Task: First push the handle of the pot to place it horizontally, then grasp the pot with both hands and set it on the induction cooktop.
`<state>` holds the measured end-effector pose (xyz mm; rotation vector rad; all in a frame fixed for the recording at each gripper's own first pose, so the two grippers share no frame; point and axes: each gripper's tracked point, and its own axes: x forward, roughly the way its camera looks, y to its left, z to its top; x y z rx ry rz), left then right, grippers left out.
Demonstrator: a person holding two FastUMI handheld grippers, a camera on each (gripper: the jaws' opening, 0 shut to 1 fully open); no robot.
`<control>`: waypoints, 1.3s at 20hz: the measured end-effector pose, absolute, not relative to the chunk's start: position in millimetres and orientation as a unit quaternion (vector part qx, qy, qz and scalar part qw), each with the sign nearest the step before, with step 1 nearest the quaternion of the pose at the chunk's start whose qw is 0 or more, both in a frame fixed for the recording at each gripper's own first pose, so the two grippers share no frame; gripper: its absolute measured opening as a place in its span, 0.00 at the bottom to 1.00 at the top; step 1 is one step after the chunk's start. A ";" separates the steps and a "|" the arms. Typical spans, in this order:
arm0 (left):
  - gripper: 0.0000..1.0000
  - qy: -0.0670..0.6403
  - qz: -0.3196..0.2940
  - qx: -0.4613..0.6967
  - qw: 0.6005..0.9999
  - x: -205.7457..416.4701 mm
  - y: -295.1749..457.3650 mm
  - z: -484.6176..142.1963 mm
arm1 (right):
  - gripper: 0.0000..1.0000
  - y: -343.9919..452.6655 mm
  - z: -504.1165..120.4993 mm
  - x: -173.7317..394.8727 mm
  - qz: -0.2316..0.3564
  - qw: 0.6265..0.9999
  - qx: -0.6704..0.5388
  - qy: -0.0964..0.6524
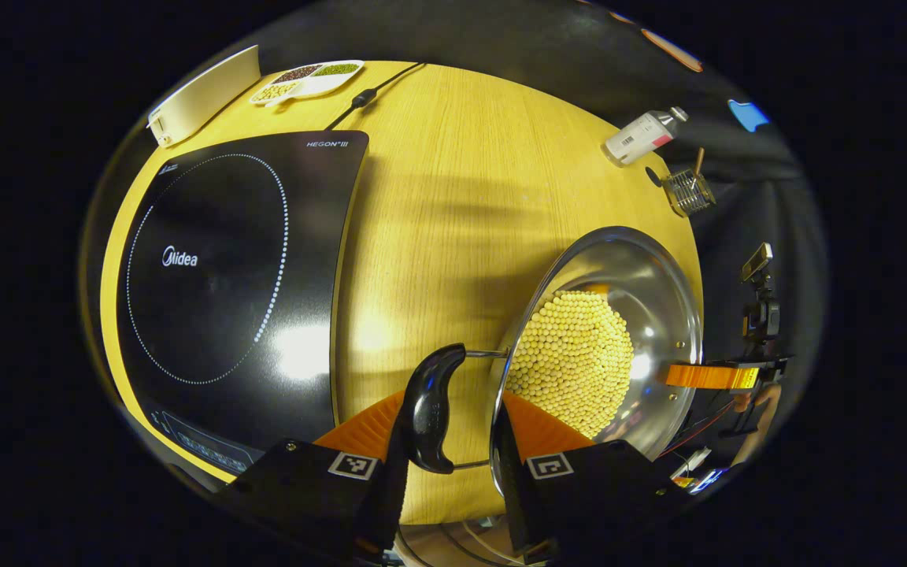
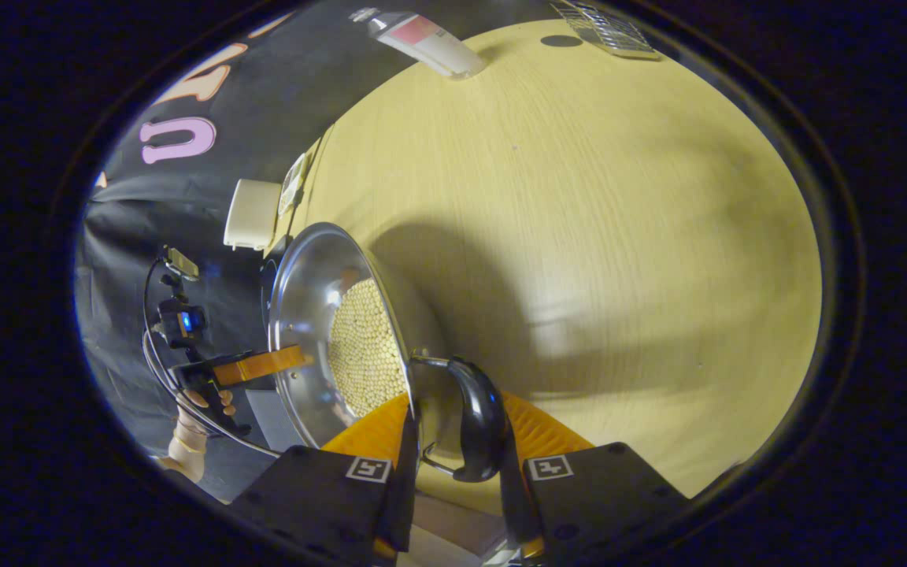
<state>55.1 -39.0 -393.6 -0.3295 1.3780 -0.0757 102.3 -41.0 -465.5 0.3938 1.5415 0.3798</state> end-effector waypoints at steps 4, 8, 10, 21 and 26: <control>0.55 0.635 -0.042 -0.151 0.756 36.6 -42.5 -377.2 | 0.48 -43.2 -448.4 77.6 0.165 0.682 0.180 0.689; 0.55 0.637 -0.049 -0.152 0.754 18.0 -36.2 -362.0 | 0.48 -34.9 -432.7 53.6 0.163 0.680 0.182 0.692; 0.55 0.637 -0.052 -0.150 0.755 10.3 -28.1 -355.0 | 0.48 -27.3 -425.8 43.6 0.163 0.681 0.181 0.691; 0.55 0.605 -0.099 -0.124 0.780 0.6 80.0 -314.7 | 0.48 86.4 -394.5 1.1 0.135 0.721 0.194 0.652; 0.54 0.594 -0.119 -0.108 0.788 -3.2 155.9 -308.2 | 0.48 164.9 -395.0 -13.4 0.123 0.730 0.204 0.641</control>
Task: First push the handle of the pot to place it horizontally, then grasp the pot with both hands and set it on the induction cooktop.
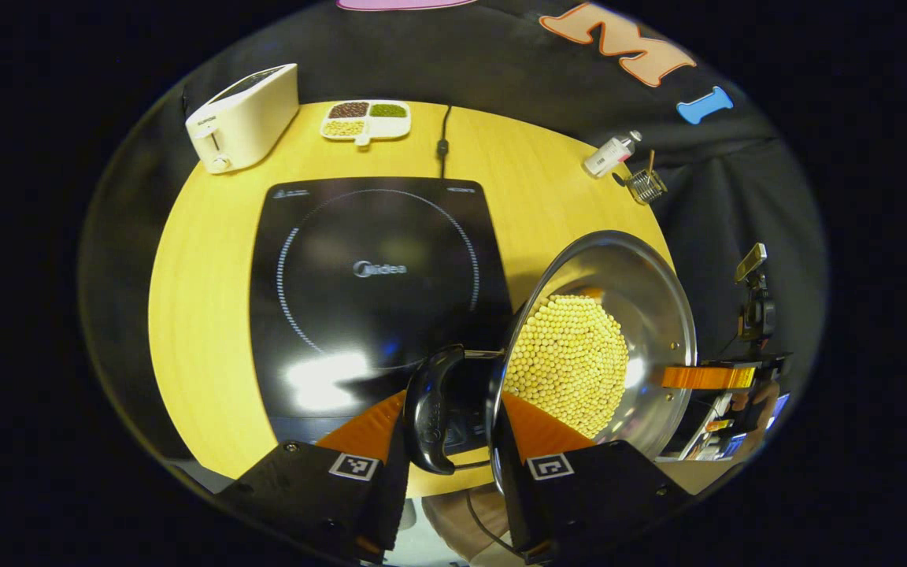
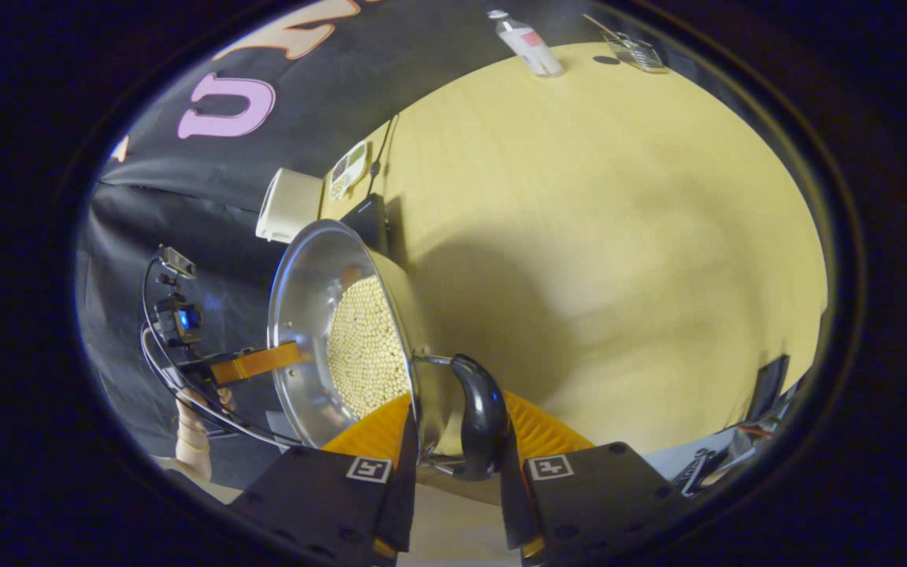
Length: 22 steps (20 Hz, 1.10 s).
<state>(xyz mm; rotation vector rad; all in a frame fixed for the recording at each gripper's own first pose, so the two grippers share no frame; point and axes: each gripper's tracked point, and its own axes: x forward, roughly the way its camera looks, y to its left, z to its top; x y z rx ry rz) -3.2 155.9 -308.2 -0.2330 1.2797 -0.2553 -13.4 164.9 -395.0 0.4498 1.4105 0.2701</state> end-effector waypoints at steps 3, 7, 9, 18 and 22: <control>0.54 0.590 -0.116 -0.112 0.791 -1.0 196.7 -311.1 | 0.48 206.7 -396.7 -13.4 0.126 0.734 0.199 0.637; 0.53 0.575 -0.105 -0.121 0.803 13.4 238.3 -316.9 | 0.48 247.6 -405.7 5.8 0.136 0.744 0.194 0.624; 0.53 0.564 -0.095 -0.119 0.812 23.1 255.2 -322.1 | 0.42 264.8 -411.9 12.7 0.141 0.745 0.192 0.623; 0.54 0.513 -0.057 -0.102 0.851 69.7 296.2 -339.6 | 0.42 304.2 -440.6 73.2 0.138 0.762 0.209 0.597; 0.54 0.493 -0.048 -0.099 0.863 88.0 298.8 -342.7 | 0.48 306.8 -451.1 95.9 0.126 0.770 0.216 0.587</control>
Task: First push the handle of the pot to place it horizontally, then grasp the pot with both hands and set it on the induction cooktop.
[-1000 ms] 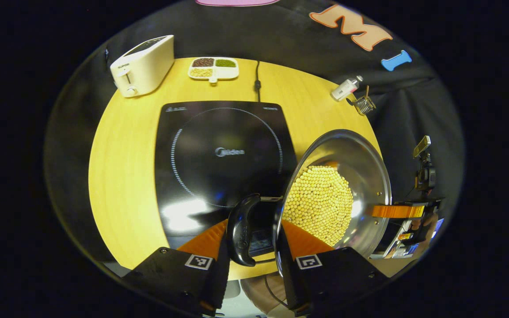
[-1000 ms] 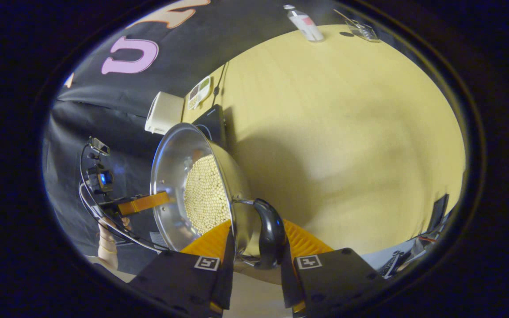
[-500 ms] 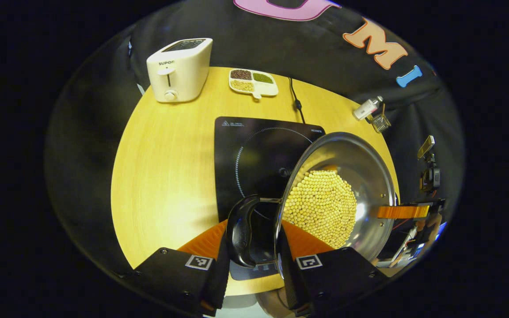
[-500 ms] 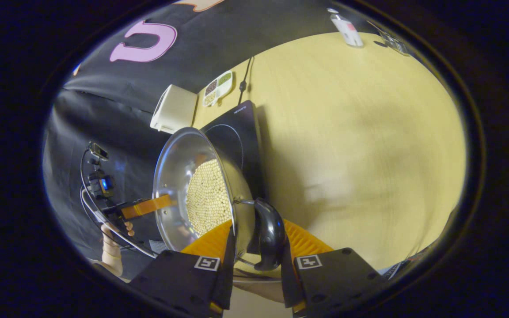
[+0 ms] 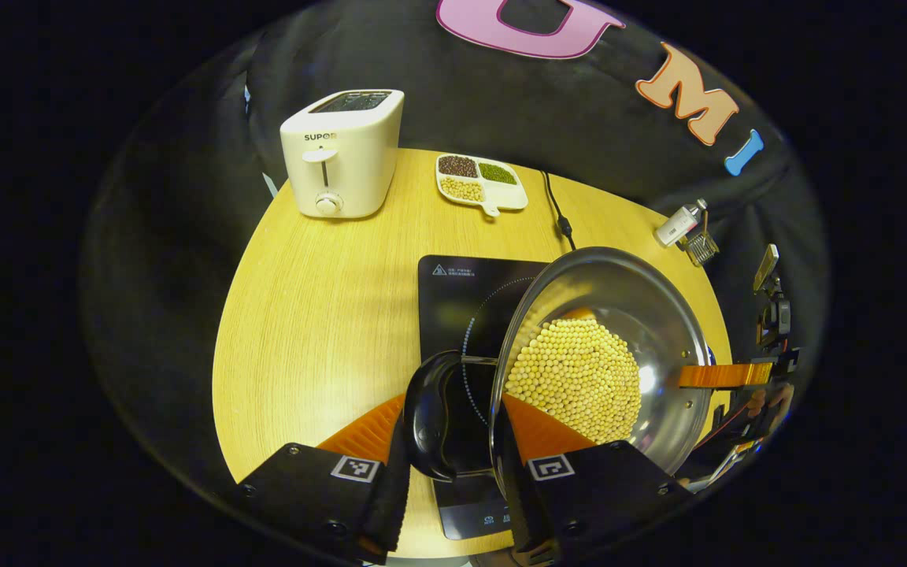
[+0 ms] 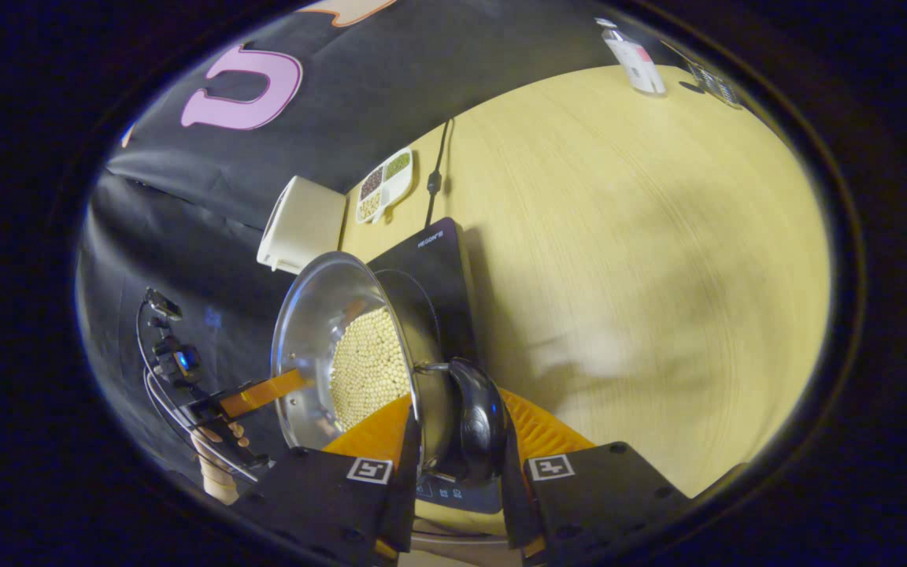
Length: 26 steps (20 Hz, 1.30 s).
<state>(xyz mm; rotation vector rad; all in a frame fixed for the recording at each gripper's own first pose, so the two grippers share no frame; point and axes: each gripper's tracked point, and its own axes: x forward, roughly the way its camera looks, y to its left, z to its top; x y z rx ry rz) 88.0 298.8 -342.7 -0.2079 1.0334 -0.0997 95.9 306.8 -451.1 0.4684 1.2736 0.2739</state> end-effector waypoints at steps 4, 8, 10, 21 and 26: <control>0.54 0.476 -0.040 -0.094 0.873 102.7 304.7 -347.4 | 0.48 313.3 -455.1 111.4 0.129 0.780 0.221 0.571; 0.56 0.466 -0.037 -0.101 0.878 104.3 309.3 -351.2 | 0.48 317.7 -454.9 123.0 0.133 0.791 0.220 0.556; 0.57 0.462 -0.037 -0.103 0.880 103.7 310.7 -351.1 | 0.48 318.7 -454.8 124.5 0.134 0.795 0.218 0.550; 0.67 0.474 -0.039 -0.110 0.873 94.8 305.0 -365.4 | 0.53 313.0 -453.2 128.7 0.124 0.818 0.199 0.525; 1.00 0.399 -0.011 -0.084 0.913 103.9 317.1 -335.3 | 0.94 291.4 -432.7 126.6 0.089 0.862 0.173 0.468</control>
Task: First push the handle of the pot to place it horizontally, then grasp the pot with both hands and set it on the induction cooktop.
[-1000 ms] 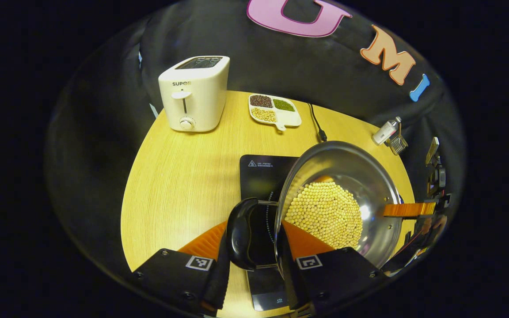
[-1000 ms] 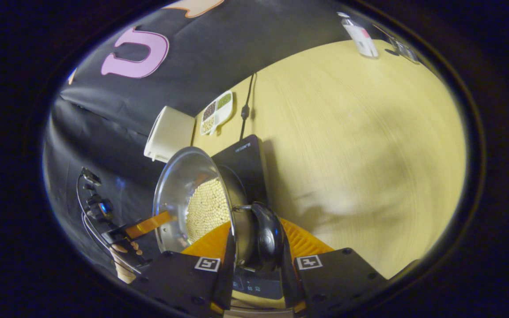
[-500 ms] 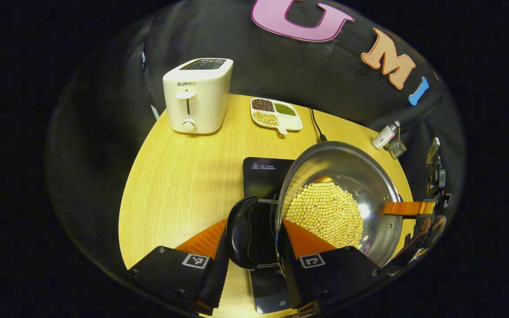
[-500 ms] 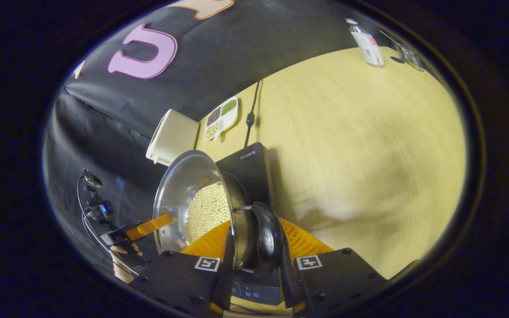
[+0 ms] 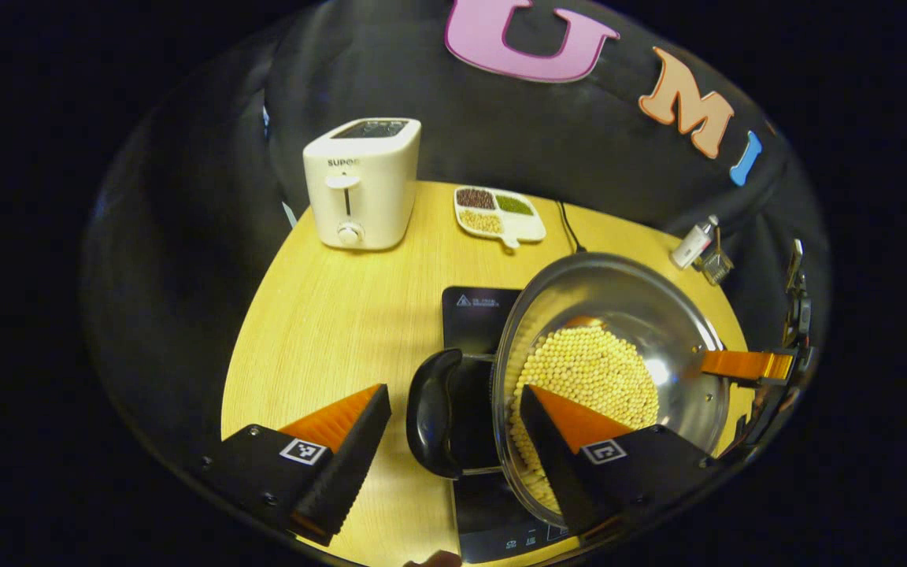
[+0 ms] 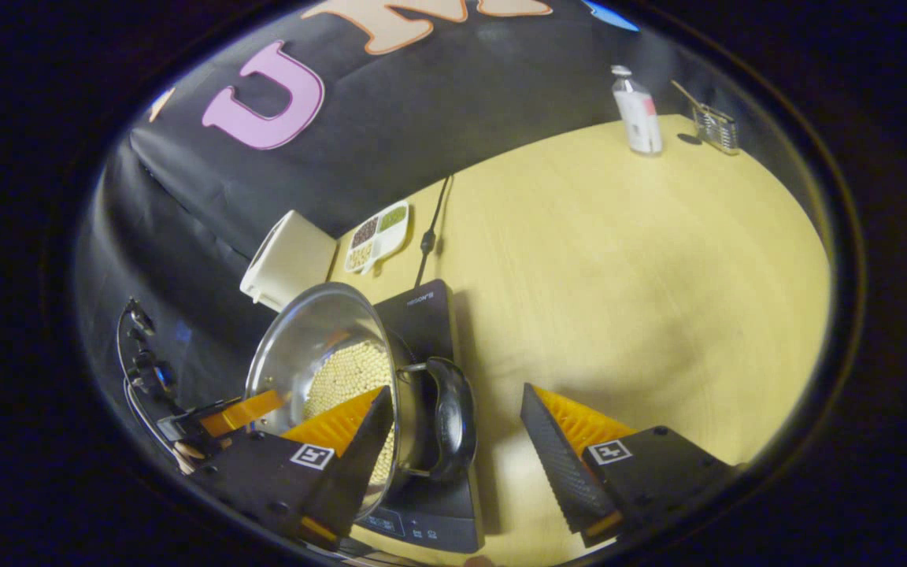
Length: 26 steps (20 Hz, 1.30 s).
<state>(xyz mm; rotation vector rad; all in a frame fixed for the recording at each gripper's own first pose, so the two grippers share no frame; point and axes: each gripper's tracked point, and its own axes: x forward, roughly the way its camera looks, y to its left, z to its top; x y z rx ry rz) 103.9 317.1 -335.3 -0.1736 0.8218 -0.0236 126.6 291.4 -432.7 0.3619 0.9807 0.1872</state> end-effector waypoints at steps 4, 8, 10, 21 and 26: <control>0.98 0.346 0.008 -0.059 0.936 100.4 319.9 -297.0 | 0.93 263.6 -397.0 112.6 0.068 0.896 0.146 0.415; 0.98 0.327 0.019 -0.039 0.944 88.3 301.2 -267.6 | 1.00 234.9 -358.9 96.6 0.037 0.916 0.141 0.375; 0.98 0.315 0.021 -0.028 0.948 78.8 281.6 -251.2 | 1.00 223.9 -336.2 90.5 0.028 0.925 0.143 0.351; 0.96 0.175 0.002 0.008 0.985 78.0 123.3 -106.0 | 0.92 151.8 -159.7 74.6 0.078 0.972 0.076 0.209; 0.96 0.102 0.017 0.028 0.994 53.0 62.2 -36.6 | 0.92 110.3 -72.4 60.3 0.110 0.984 0.048 0.129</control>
